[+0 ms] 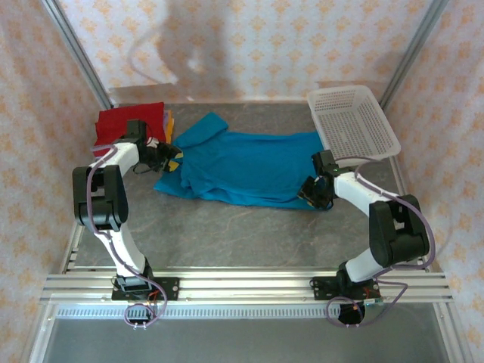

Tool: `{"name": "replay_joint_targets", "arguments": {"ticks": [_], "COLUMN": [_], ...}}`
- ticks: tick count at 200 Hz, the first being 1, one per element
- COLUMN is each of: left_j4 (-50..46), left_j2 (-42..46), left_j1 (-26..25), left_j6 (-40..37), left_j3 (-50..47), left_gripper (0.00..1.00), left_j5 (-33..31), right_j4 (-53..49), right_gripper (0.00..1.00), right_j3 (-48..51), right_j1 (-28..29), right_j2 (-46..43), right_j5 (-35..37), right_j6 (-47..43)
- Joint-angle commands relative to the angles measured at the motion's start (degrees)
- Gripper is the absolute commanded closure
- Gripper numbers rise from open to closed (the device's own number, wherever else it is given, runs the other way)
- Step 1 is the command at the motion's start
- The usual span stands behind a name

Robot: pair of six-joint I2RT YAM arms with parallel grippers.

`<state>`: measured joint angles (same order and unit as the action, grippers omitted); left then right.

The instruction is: Fold and stack the t-shirts

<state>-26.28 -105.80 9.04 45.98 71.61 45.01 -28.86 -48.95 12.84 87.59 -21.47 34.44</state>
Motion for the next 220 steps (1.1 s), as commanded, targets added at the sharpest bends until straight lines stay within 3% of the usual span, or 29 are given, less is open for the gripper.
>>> {"name": "replay_joint_targets", "arguments": {"ticks": [1,90,137,177,220], "left_j4": [-8.25,-23.57,-26.62,-26.79,-25.36], "left_j2": [5.17,4.69,-1.76,-7.04,-4.89], "left_j1": [-0.14,0.72,0.72,0.62,-0.02], "left_j6": [-7.69,-26.1,-33.25,-35.9,-35.79], "left_j3": [-0.01,5.44,11.31,12.51,10.21], "left_gripper": [0.55,0.54,0.54,0.59,0.82], "left_j5": [-4.68,-23.63,-24.2,-20.18,-19.36], "right_j4": [0.74,0.39,0.3,-0.27,-0.74], "right_gripper": [0.64,0.64,0.64,0.64,0.64], "right_j3": [-0.72,0.14,-0.01,-0.57,-1.06], "right_j1": [0.4,0.35,0.43,0.26,0.32], "right_j2": [0.66,2.2,3.46,4.24,4.56], "right_j5": [0.6,1.35,1.01,0.62,0.74], "right_j6": [-0.14,-2.07,-2.49,-3.49,-3.63]}}
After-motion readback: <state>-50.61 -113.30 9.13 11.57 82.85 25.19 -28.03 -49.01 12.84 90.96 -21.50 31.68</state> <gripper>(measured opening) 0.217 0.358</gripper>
